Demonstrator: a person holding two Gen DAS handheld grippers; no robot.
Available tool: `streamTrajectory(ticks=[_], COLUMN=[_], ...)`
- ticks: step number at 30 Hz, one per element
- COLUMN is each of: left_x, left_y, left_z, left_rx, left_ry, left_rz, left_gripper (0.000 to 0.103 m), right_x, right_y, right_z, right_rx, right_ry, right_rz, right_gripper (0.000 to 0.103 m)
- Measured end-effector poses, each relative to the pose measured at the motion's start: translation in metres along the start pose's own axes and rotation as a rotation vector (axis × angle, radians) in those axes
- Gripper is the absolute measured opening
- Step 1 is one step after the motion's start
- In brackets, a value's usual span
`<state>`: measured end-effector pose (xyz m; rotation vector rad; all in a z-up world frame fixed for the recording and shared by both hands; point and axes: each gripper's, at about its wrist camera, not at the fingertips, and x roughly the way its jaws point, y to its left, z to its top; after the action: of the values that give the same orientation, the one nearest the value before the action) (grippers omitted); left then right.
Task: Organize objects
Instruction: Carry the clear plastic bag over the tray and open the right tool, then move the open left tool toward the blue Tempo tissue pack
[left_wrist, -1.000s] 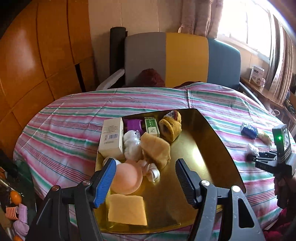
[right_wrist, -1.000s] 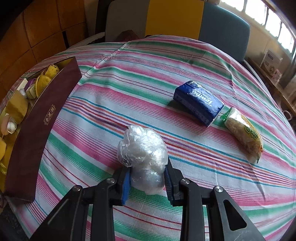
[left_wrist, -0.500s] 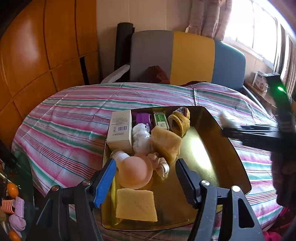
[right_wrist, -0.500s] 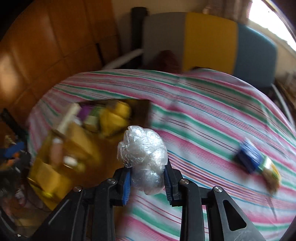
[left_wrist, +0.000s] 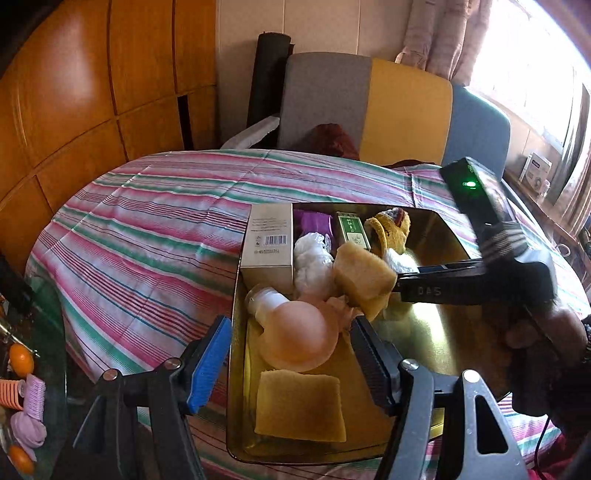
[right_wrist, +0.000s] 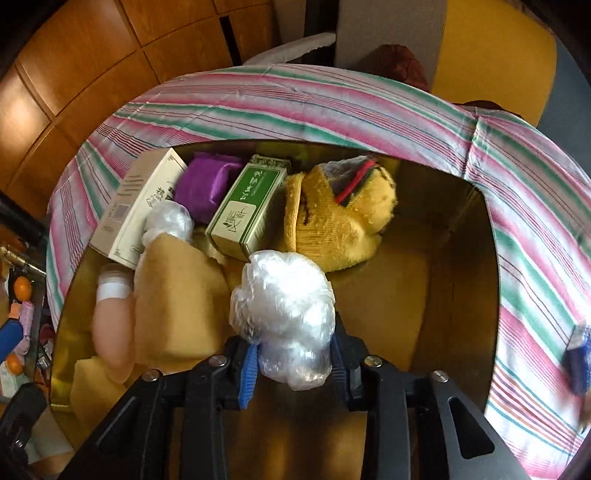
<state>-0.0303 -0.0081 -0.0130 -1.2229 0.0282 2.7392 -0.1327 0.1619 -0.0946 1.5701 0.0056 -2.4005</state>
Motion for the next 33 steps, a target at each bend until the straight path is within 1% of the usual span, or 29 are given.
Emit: streamTrajectory(ticks=[1,4,9,13,17,21,26,29,31,33], left_x=[-0.001,-0.003,-0.009,-0.013,-0.018,-0.020,-0.021,-0.022,-0.021,-0.020], left_y=[-0.001,-0.001,-0.004,-0.011,-0.020,-0.031,-0.044,-0.053,-0.057,-0.062], left_z=[0.000,0.002,0.002,0.002,0.003,0.004,0.003,0.002,0.001,0.001], left_rx=[-0.001,0.002,0.015,0.031,0.054,0.080,0.109,0.131,0.140,0.150], left_ry=[-0.001,-0.009,-0.021,-0.028,-0.036,-0.037,-0.031,-0.027,-0.022,-0.015], left_rz=[0.001,0.002,0.002,-0.003,-0.010,-0.017,-0.026,-0.034,-0.039,-0.048], left_gripper=[0.067,0.067,0.067,0.067,0.067,0.067,0.067,0.068,0.068,0.068], right_x=[-0.002,-0.017,-0.051,-0.075,-0.096,-0.115,-0.127,-0.128,-0.130,-0.130], right_y=[-0.002,-0.004,-0.017,-0.031,-0.048,-0.071,-0.107,-0.131,-0.149,-0.164], right_z=[0.000,-0.003,-0.017,-0.030,-0.047,-0.067,-0.094,-0.111,-0.122,-0.132], right_rx=[0.000,0.005,0.035,0.064,0.079,0.108,0.168,0.206,0.229,0.249], right_ry=[-0.009,-0.052,-0.136,-0.189,-0.229,-0.249,-0.249,-0.235,-0.222,-0.209], right_rz=[0.005,0.019,0.035,0.039,0.018,-0.004,-0.048,-0.084,-0.115,-0.143], right_gripper=[0.045,0.053,0.059,0.059,0.061,0.062,0.065,0.072,0.080,0.083])
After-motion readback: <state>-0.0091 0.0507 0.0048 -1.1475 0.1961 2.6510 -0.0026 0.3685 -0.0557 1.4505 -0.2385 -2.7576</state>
